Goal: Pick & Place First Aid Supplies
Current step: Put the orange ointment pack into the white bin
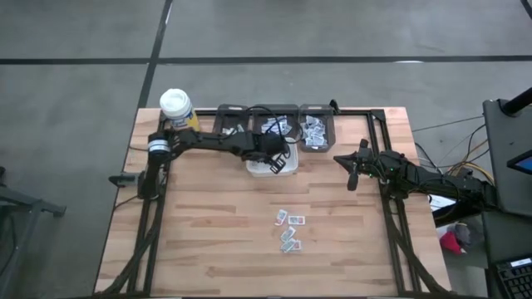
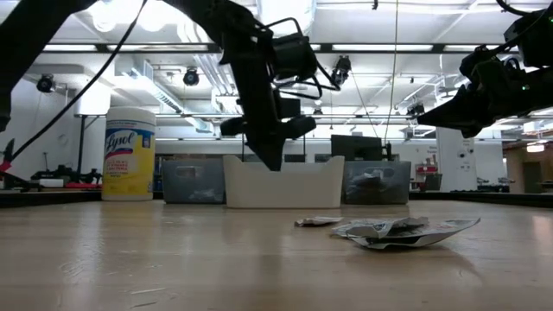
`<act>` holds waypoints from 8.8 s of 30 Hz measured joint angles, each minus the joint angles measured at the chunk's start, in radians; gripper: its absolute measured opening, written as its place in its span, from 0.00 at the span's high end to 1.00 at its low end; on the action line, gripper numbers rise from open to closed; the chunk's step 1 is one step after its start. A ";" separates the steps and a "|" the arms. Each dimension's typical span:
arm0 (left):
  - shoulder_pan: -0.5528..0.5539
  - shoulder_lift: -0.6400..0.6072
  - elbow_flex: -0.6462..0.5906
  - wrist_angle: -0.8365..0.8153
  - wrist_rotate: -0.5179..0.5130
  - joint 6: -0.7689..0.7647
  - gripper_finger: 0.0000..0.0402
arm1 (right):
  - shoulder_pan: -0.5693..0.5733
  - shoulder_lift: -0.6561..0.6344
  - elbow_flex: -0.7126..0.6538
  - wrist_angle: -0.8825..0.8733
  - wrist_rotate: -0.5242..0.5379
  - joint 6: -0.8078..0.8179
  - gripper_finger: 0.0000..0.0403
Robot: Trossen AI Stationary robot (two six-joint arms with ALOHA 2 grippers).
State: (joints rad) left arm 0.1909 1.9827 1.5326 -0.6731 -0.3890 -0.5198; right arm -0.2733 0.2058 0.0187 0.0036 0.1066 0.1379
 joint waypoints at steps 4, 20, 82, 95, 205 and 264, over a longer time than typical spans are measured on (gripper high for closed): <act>0.019 0.010 0.000 0.011 0.082 0.035 0.96 | 0.000 0.001 0.000 0.001 0.001 0.000 0.98; -0.172 -0.102 0.072 0.039 0.373 0.055 0.68 | 0.000 -0.001 0.000 0.001 0.000 0.019 0.98; -0.399 0.110 0.073 -0.045 0.115 -0.367 1.00 | 0.000 0.000 0.000 0.000 -0.002 0.038 0.98; -0.143 -0.156 0.082 -0.031 -0.065 0.182 1.00 | 0.000 0.000 0.000 0.000 -0.001 0.034 0.98; -0.193 0.036 0.272 -0.330 -0.073 0.076 1.00 | 0.000 0.006 0.000 0.000 -0.002 0.035 0.98; -0.380 0.382 0.387 -0.032 0.371 0.210 0.82 | 0.000 0.007 0.000 0.000 -0.002 0.053 0.98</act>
State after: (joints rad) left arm -0.1890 2.3648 1.9192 -0.7054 -0.0182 -0.3095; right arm -0.2737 0.2127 0.0188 0.0036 0.1047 0.1913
